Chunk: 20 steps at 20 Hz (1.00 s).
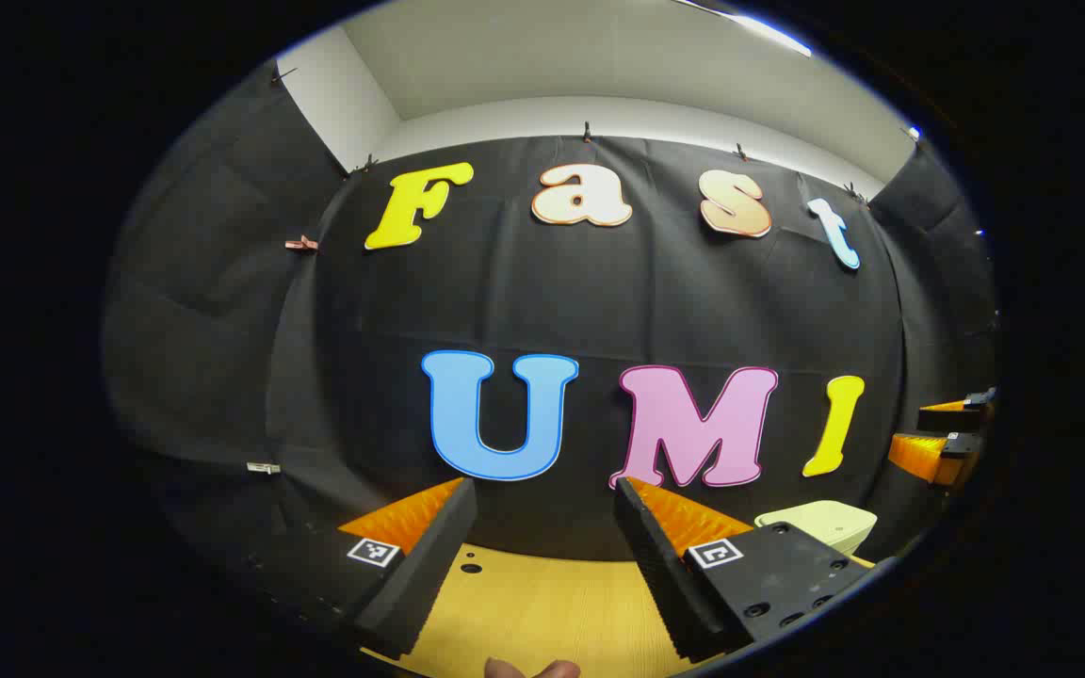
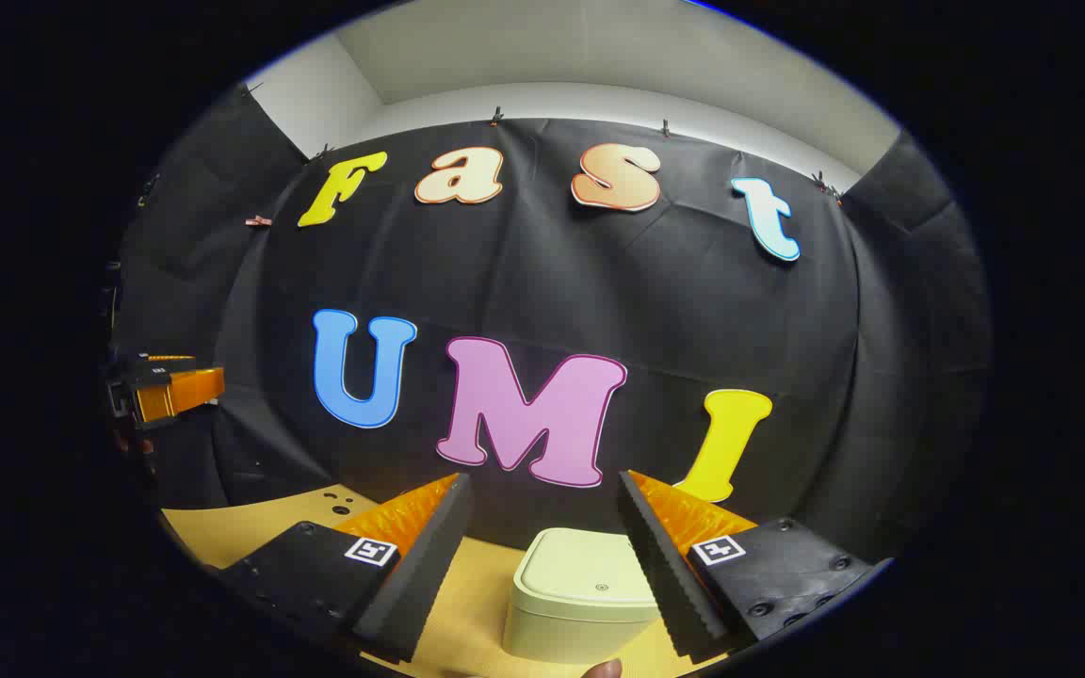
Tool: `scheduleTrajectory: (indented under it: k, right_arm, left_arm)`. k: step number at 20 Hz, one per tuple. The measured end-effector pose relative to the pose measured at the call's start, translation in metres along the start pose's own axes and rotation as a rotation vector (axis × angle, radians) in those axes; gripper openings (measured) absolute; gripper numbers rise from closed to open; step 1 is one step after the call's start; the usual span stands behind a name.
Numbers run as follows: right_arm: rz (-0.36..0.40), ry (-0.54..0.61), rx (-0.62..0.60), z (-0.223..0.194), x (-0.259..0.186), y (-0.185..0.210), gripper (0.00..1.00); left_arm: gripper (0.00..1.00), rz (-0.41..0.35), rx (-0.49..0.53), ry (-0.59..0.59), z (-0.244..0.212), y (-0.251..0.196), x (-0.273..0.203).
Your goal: Press the lid of the desktop garbage bin to open it, pick up the crumpled paper on the desktop and throw it into the bin, then pick up the pop can on the desktop and drop it into the bin, and finally close the garbage bin lid.
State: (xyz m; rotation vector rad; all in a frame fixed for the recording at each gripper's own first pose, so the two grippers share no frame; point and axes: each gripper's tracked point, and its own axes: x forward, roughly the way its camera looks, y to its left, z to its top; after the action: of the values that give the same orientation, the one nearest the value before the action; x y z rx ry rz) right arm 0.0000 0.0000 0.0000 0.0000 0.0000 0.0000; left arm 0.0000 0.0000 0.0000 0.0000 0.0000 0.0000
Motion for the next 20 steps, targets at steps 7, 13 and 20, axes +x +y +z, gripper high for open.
scheduleTrajectory:
  k: [7, 13, 20]
  right_arm:
    - [-0.049, -0.001, -0.003, -0.005, 0.009, -0.006, 0.97]
    - [-0.129, 0.008, -0.029, -0.004, 0.013, -0.012, 0.98]
    - [-0.107, 0.037, -0.031, -0.010, 0.023, -0.008, 0.96]
  left_arm:
    - [0.96, -0.055, -0.029, 0.037, -0.024, -0.004, 0.020]
    - [0.95, -0.159, -0.006, 0.047, -0.030, -0.019, 0.040]
    - [0.95, -0.181, 0.000, 0.039, -0.030, -0.033, 0.049]
